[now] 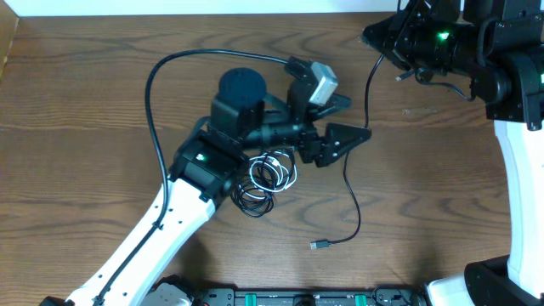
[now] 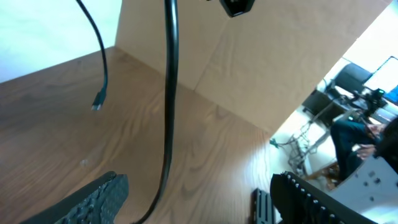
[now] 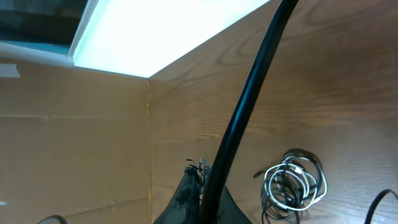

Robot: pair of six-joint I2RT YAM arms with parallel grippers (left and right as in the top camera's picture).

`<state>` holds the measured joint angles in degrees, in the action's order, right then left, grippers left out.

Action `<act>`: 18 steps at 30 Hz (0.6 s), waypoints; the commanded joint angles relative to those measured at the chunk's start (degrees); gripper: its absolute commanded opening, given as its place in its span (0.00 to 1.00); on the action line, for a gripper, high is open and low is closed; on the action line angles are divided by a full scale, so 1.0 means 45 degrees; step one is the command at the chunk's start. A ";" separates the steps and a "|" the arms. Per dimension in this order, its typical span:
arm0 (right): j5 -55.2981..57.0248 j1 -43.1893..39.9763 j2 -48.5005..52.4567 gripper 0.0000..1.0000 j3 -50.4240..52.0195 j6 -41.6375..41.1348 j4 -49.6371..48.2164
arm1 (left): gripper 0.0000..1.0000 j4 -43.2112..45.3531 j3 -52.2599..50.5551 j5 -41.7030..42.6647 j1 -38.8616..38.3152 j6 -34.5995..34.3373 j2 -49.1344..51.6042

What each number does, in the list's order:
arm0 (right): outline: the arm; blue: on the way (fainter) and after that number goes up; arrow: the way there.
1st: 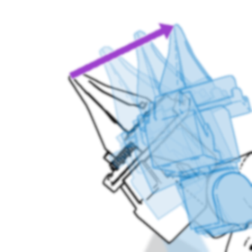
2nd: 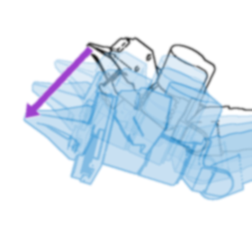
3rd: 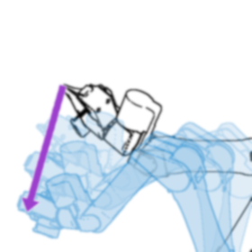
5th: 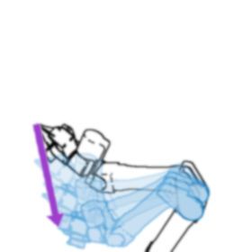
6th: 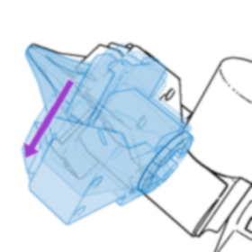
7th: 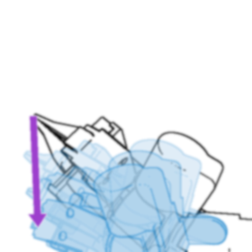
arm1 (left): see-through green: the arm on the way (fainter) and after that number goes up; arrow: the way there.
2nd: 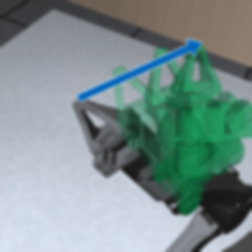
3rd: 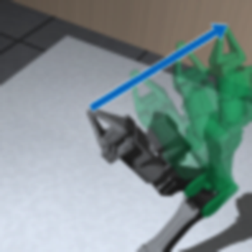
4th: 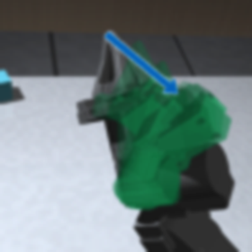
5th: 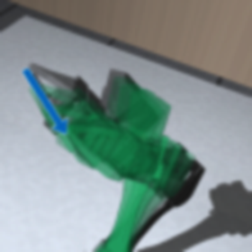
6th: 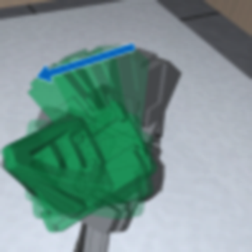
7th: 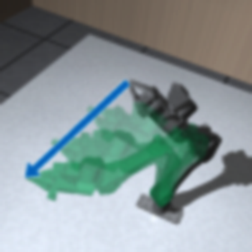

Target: Untangle cables

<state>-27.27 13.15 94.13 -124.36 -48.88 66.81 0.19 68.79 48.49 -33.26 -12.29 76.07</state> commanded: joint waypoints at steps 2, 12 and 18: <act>-0.0787 0.0029 0.0005 0.01 -0.0102 -0.0194 -0.0034 | 0.79 0.0126 0.0044 -0.1705 -0.0374 -0.0257 -0.0024; -0.2186 0.0053 0.0005 0.01 -0.0102 -0.0189 -0.0024 | 0.69 0.2205 0.0044 -0.1797 -0.0486 -0.1020 -0.0024; -0.2385 0.0053 0.0005 0.01 -0.0102 -0.0194 0.0019 | 0.52 0.2191 0.0039 -0.1792 -0.0491 -0.1020 -0.0019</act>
<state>-36.16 13.15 94.13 -124.36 -49.23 66.76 9.65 68.79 40.93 -35.38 -16.82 76.07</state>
